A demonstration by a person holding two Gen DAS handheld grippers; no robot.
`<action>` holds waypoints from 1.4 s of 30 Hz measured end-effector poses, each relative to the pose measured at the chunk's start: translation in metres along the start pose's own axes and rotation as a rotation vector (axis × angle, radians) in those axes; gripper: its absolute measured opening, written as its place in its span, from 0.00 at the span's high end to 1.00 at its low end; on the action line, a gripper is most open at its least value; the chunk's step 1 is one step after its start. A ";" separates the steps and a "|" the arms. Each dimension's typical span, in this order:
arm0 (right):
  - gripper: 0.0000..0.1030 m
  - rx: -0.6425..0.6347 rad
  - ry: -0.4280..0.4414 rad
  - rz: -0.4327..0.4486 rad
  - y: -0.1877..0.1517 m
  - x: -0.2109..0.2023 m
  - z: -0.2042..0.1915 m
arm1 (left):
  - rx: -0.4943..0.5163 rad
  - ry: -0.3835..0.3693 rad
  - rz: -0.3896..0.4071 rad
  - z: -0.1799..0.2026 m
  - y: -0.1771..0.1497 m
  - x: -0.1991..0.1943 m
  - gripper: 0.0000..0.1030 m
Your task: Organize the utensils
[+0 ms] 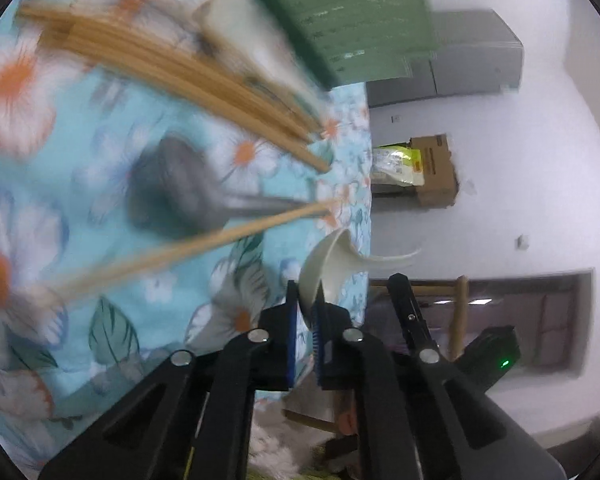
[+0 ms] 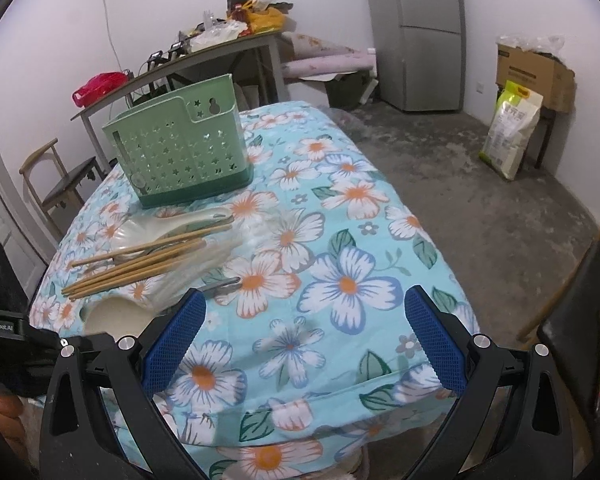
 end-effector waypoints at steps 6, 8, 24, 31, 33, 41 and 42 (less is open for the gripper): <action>0.08 0.005 0.003 0.027 0.003 -0.005 0.001 | 0.241 0.156 0.091 0.041 0.013 -0.012 0.98; 0.08 0.003 0.014 0.046 0.004 -0.009 0.001 | 0.302 0.209 0.140 0.048 0.015 -0.023 0.98; 0.45 -0.517 0.364 -0.043 -0.066 -0.001 -0.137 | 0.421 0.570 0.531 0.035 0.017 -0.159 0.98; 0.80 -0.711 0.249 -0.085 -0.100 0.032 -0.176 | 0.396 0.588 0.570 0.023 0.010 -0.182 0.98; 0.87 -0.738 0.215 -0.093 -0.105 0.041 -0.179 | 0.394 0.582 0.574 0.022 0.009 -0.185 0.98; 0.94 -0.691 0.225 -0.055 -0.079 0.048 -0.184 | 0.450 0.586 0.610 0.031 0.023 -0.194 0.98; 0.95 -0.674 0.235 -0.056 -0.073 0.047 -0.183 | 0.466 0.591 0.621 0.034 0.027 -0.195 0.98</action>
Point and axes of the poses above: each gripper's, at about its wrist camera, not at the fingertips, and x roughly the way its jaws point, z to its right, y to its top, the point moved 2 cm from there along x, roughly the way its jaws point, and after that the axes turned 13 degrees about x, right-handed, at the moved point
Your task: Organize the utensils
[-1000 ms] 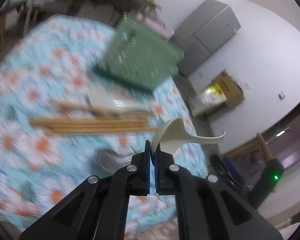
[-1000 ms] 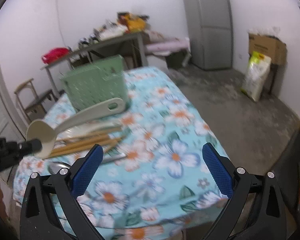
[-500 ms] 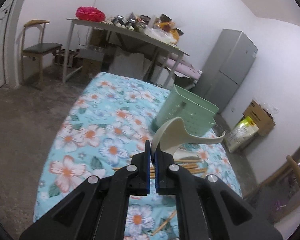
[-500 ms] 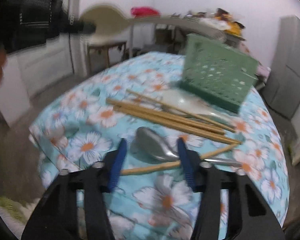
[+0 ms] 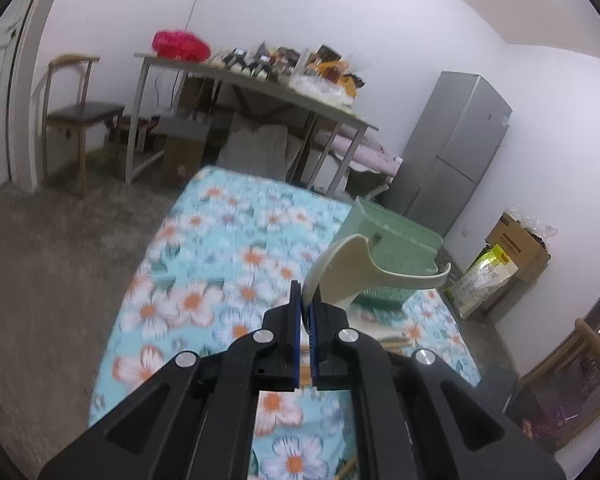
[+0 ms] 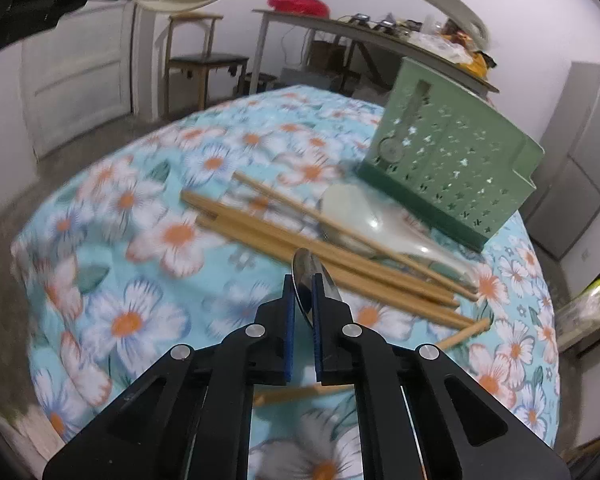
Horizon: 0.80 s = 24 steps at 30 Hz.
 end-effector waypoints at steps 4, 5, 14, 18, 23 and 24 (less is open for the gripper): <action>0.96 0.067 0.032 0.046 0.018 -0.012 0.018 | 0.030 -0.001 0.044 0.004 0.021 0.005 0.98; 0.97 0.082 0.038 0.057 0.022 -0.015 0.022 | 0.044 0.000 0.057 0.007 0.028 0.007 0.98; 0.99 0.298 0.076 0.174 0.055 -0.053 0.094 | 0.320 0.120 0.123 0.050 0.088 0.038 0.98; 0.99 0.373 0.071 0.221 0.062 -0.068 0.127 | 0.546 0.256 0.105 0.077 0.100 0.059 0.97; 0.99 0.439 0.096 0.268 0.065 -0.083 0.154 | 0.830 0.404 0.050 0.105 0.098 0.091 0.97; 0.99 0.447 0.099 0.277 0.066 -0.085 0.158 | 0.872 0.421 0.038 0.110 0.096 0.095 0.97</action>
Point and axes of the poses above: each gripper's, at about its wrist camera, not at the fingertips, and x roughly the way its jaws point, z to its right, y to its top, the point moved 2 cm from there along x, roughly the way its jaws point, and after that the axes turned 13 degrees about x, right-handed, at the moved point
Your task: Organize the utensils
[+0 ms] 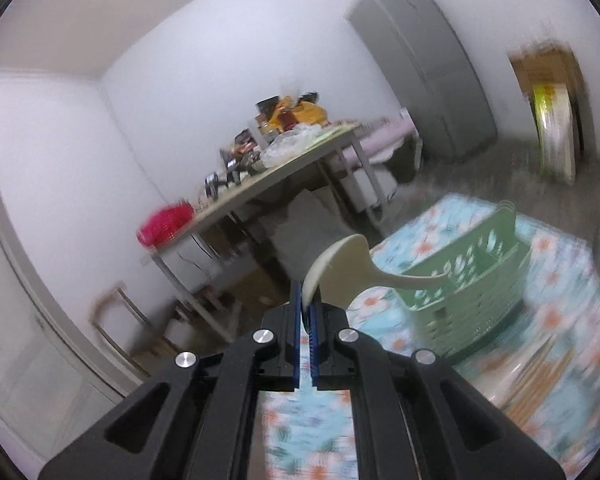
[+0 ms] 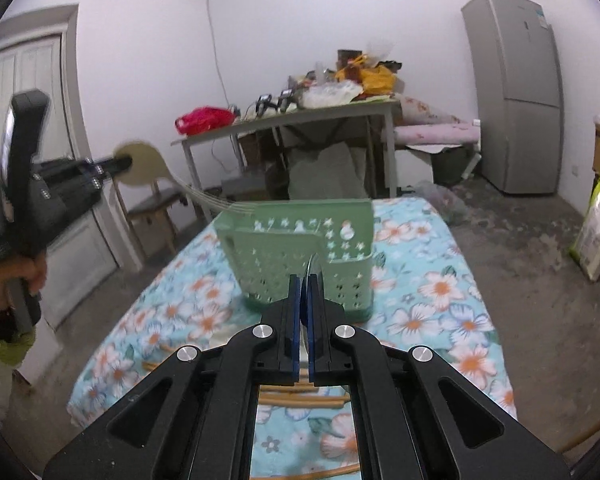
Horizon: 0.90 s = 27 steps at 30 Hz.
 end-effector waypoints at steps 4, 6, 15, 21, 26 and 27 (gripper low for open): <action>0.99 0.039 0.029 0.026 0.010 -0.008 0.012 | 0.205 0.042 -0.051 0.030 0.013 0.023 0.97; 0.99 0.055 0.041 0.031 0.011 -0.010 0.017 | 0.279 0.030 -0.070 0.044 0.018 0.036 0.95; 0.99 0.096 0.075 0.040 0.019 -0.016 0.033 | -0.133 -0.392 -0.088 0.022 0.032 0.087 0.57; 0.99 0.143 0.128 0.048 0.033 -0.019 0.043 | -0.486 -0.526 -0.073 -0.016 0.006 0.103 0.50; 0.99 0.171 0.228 0.102 0.063 -0.026 0.043 | -0.657 -0.546 -0.028 -0.027 -0.024 0.088 0.42; 0.99 0.174 0.252 0.118 0.071 -0.027 0.041 | -0.677 -0.544 -0.022 -0.027 -0.029 0.085 0.39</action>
Point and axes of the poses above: each gripper's, at about its wrist camera, not at the fingertips, and x roughly the way its jaws point, z to its right, y to its top, the point moved 2 cm from there along x, roughly the way its jaws point, and after that the axes turned 13 degrees about x, right-handed, at the moved point
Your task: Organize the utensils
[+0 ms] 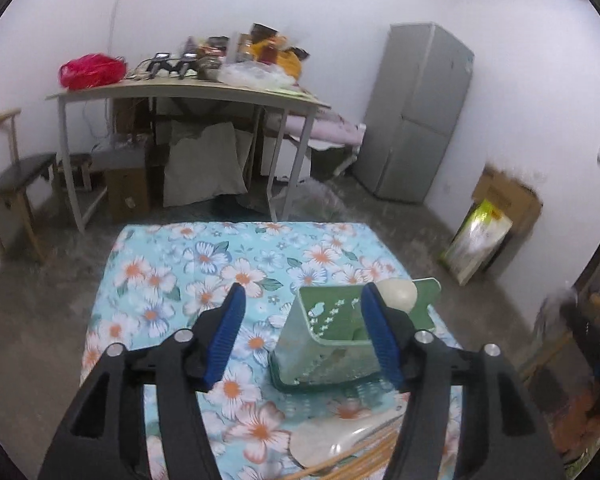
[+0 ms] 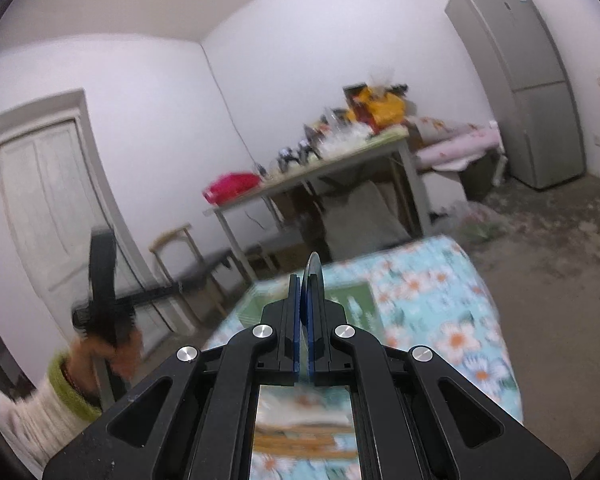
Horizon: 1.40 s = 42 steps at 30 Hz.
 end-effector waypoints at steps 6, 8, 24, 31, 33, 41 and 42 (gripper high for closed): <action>0.99 0.000 0.137 0.060 0.038 0.019 -0.016 | -0.063 0.011 0.011 0.000 -0.041 -0.030 0.29; 0.99 0.017 0.177 0.055 0.045 0.031 -0.017 | -0.090 0.010 -0.004 -0.002 -0.058 -0.036 0.27; 0.99 0.046 0.166 -0.048 0.022 0.125 0.024 | -0.133 0.045 -0.066 0.001 -0.121 -0.041 0.18; 0.75 0.026 0.053 -0.095 0.006 0.117 0.041 | -0.160 -0.005 -0.070 -0.003 -0.124 -0.035 0.06; 0.65 0.017 0.038 -0.060 0.009 0.107 0.038 | -0.167 -0.007 -0.065 -0.004 -0.125 -0.035 0.05; 0.49 0.020 -0.007 0.045 0.015 0.056 0.021 | -0.182 0.023 -0.033 -0.012 -0.124 -0.045 0.05; 0.49 0.018 -0.012 0.047 0.012 0.051 0.018 | -0.182 0.026 -0.026 -0.013 -0.124 -0.047 0.05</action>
Point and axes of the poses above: each gripper's, at about its wrist camera, not at the fingertips, and x roughly the way its jaws point, z to its right, y to its top, the point moved 2 cm from there along x, roughly the way its jaws point, and after that the axes turned 13 degrees about x, right-handed, at the moved point
